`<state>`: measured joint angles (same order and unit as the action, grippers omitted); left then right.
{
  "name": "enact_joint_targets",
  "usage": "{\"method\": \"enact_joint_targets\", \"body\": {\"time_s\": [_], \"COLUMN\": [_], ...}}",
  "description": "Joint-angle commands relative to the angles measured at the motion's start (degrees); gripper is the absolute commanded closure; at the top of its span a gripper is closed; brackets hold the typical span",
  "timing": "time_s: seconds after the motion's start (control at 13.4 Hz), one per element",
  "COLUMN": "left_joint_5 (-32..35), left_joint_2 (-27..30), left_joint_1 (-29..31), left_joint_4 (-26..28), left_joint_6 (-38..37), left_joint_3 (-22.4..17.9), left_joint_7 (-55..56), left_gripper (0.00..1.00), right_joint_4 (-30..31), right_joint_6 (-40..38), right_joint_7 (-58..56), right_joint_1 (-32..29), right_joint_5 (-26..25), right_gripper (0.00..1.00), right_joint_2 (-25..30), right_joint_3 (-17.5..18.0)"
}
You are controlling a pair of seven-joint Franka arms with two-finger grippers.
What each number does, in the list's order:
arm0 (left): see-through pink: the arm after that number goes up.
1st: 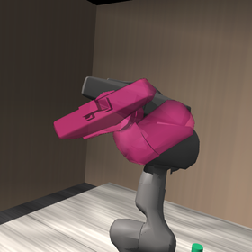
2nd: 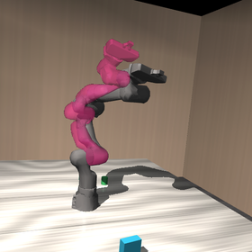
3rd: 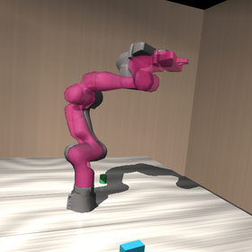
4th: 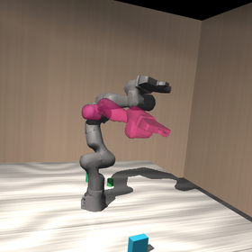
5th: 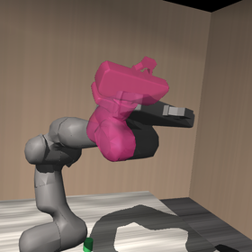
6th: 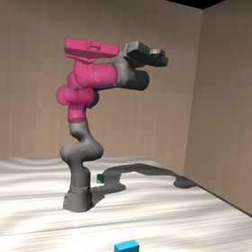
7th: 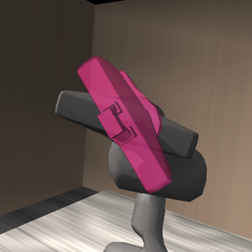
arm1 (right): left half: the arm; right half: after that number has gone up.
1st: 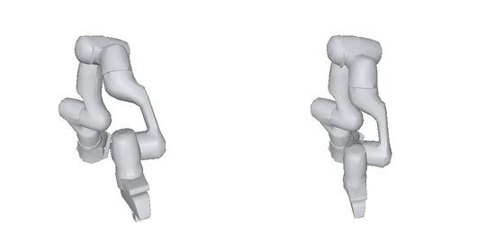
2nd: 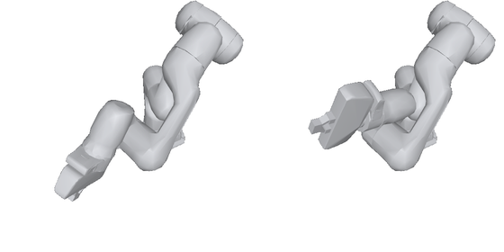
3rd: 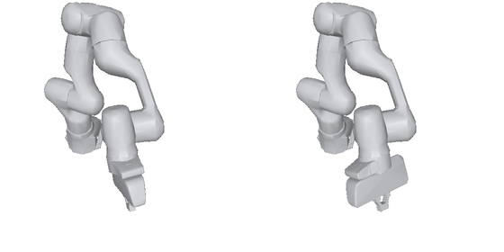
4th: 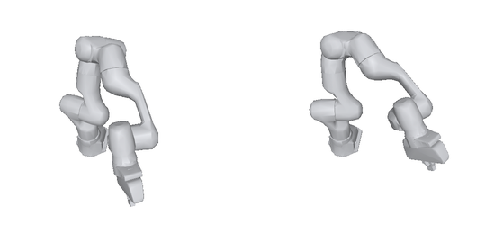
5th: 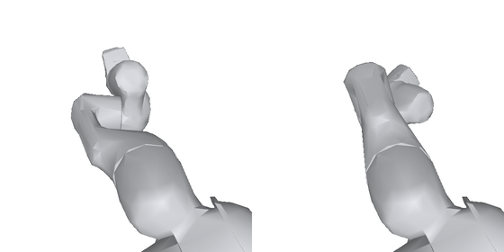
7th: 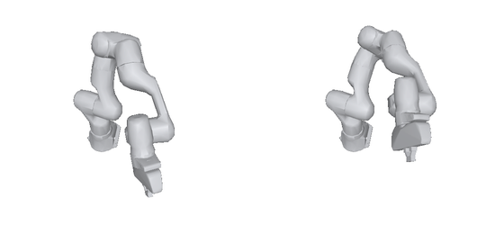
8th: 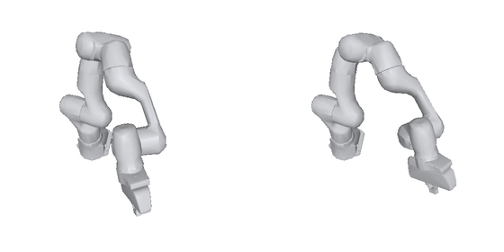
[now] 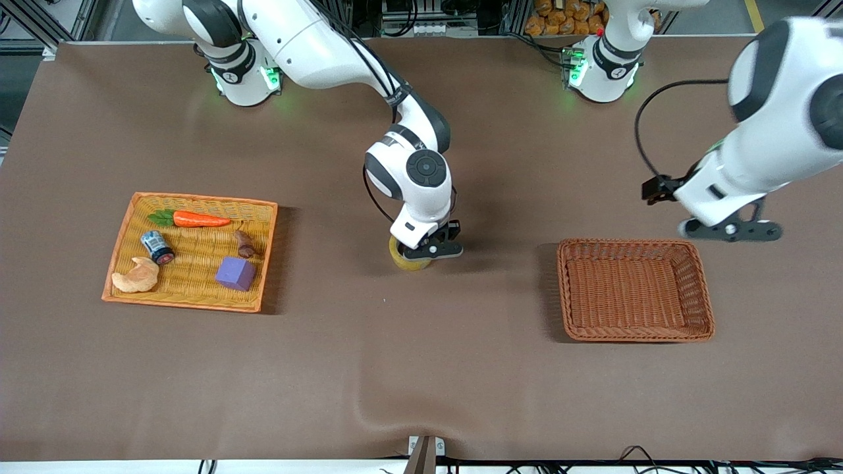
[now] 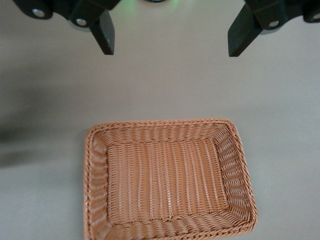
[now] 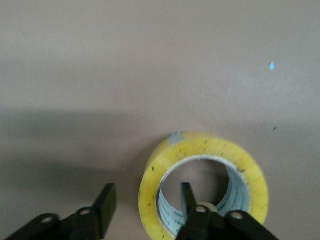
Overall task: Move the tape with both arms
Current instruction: 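Carry the tape roll to the table middle and set it down, then withdraw the right gripper while the left gripper reaches toward the tape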
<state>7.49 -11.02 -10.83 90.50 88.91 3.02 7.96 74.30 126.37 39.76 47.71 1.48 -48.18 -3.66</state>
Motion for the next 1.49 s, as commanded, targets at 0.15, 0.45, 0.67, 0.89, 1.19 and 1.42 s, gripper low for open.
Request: {"method": "enact_joint_targets", "body": {"time_s": [0.15,0.45,0.67,0.89,1.19,1.42], "left_joint_5": [1.3,-1.9,-7.6,-10.7,-10.4,-9.4], "left_joint_2": [-5.8,-8.2,-8.1,-10.1,-17.1,-22.1], "left_joint_1": [-1.9,-4.4,-4.6,-7.7,-15.3,-20.4], "left_joint_4": [-0.8,3.1,5.3,5.6,1.0,-2.4], "left_joint_6": [4.4,13.3,20.3,27.0,30.0,31.4], "left_joint_3": [0.3,1.0,1.6,2.3,2.3,1.9], "left_joint_7": [2.9,9.0,12.3,18.5,28.4,37.5], "left_gripper": [0.00,0.00,0.00,0.00,0.00,0.00], "right_joint_4": [0.3,0.7,0.7,1.1,1.1,1.2], "right_joint_6": [-10.9,-26.1,-34.9,-36.7,-38.4,-41.4], "right_joint_7": [-9.9,-22.9,-28.4,-33.3,-37.4,-41.9], "right_joint_1": [-12.2,-21.0,-28.4,-34.9,-44.1,-49.3], "right_joint_5": [4.5,4.3,4.3,3.7,3.5,1.1], "right_gripper": [0.00,0.00,0.00,0.00,0.00,0.00], "right_joint_2": [11.7,22.9,29.3,33.0,34.9,35.1], "right_joint_3": [0.6,-1.1,-1.1,-1.3,-1.3,-1.3]}}
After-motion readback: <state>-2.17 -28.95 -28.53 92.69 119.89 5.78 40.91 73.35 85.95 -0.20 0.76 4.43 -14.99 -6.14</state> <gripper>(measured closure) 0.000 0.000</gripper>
